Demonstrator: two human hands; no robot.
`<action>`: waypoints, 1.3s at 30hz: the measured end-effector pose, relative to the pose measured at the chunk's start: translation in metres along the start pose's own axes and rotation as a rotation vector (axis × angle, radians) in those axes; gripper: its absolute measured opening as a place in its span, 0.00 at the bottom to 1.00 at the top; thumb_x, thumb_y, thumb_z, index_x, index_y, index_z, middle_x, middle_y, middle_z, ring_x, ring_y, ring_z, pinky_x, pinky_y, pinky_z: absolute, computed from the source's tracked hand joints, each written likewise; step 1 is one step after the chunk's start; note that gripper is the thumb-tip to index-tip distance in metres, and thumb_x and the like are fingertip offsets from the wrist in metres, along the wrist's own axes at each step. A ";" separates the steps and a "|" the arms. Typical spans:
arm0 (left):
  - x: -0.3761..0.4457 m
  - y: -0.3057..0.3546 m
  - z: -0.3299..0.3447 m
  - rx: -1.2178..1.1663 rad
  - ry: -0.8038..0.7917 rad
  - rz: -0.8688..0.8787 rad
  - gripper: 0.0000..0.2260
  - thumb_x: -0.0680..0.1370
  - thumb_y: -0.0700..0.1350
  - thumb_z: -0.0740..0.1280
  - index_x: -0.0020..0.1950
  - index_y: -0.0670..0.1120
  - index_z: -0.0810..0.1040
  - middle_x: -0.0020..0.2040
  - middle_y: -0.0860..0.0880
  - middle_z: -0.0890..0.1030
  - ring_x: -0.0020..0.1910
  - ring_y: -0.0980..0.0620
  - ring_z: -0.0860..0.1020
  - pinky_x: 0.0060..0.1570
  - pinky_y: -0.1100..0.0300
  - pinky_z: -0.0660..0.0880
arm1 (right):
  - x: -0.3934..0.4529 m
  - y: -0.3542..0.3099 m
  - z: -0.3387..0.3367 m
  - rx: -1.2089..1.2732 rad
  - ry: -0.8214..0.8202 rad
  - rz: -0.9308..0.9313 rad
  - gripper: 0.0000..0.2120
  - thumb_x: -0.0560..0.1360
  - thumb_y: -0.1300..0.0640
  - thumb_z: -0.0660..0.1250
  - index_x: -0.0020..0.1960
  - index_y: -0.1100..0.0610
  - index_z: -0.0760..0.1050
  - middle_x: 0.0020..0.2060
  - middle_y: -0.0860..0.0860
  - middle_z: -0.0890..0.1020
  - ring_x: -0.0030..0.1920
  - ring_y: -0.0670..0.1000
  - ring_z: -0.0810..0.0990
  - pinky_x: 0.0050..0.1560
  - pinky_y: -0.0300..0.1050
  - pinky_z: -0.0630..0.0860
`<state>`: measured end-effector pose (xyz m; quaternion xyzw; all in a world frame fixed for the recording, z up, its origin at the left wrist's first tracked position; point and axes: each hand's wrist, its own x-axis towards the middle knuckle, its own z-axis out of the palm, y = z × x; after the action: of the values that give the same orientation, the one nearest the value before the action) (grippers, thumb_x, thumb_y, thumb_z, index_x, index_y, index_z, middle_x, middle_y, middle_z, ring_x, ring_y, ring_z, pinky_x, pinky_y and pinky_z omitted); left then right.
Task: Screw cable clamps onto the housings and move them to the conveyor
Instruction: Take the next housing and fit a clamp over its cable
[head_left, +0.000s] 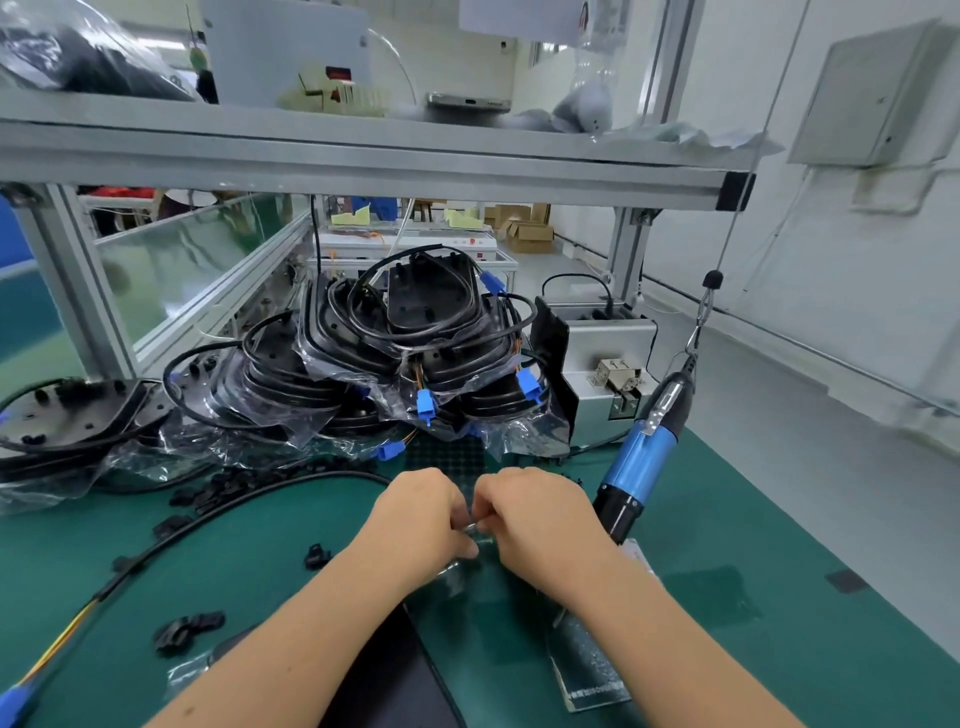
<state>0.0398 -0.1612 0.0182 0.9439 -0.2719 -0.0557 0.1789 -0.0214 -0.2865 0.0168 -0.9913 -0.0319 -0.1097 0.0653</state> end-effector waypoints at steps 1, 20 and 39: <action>0.000 0.001 0.000 0.000 -0.009 -0.007 0.11 0.71 0.49 0.76 0.51 0.48 0.84 0.42 0.52 0.79 0.43 0.53 0.77 0.42 0.62 0.72 | -0.001 -0.001 0.000 0.003 0.002 0.002 0.05 0.76 0.56 0.64 0.51 0.49 0.73 0.50 0.48 0.78 0.53 0.52 0.75 0.45 0.45 0.68; -0.002 0.001 -0.002 0.018 -0.051 -0.040 0.10 0.72 0.48 0.74 0.51 0.47 0.84 0.46 0.50 0.81 0.50 0.49 0.80 0.47 0.60 0.75 | -0.001 -0.004 0.000 0.003 0.013 -0.048 0.07 0.73 0.58 0.65 0.50 0.51 0.73 0.48 0.49 0.78 0.50 0.54 0.76 0.41 0.44 0.66; -0.013 -0.005 -0.012 -0.070 -0.046 0.055 0.17 0.68 0.53 0.77 0.52 0.47 0.84 0.43 0.53 0.81 0.44 0.54 0.77 0.44 0.62 0.73 | -0.014 -0.001 -0.009 0.418 0.130 0.161 0.03 0.75 0.59 0.66 0.43 0.54 0.77 0.41 0.46 0.79 0.42 0.45 0.76 0.47 0.39 0.72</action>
<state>0.0342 -0.1465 0.0275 0.9277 -0.2996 -0.0819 0.2070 -0.0373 -0.2875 0.0222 -0.9465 0.0295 -0.1586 0.2796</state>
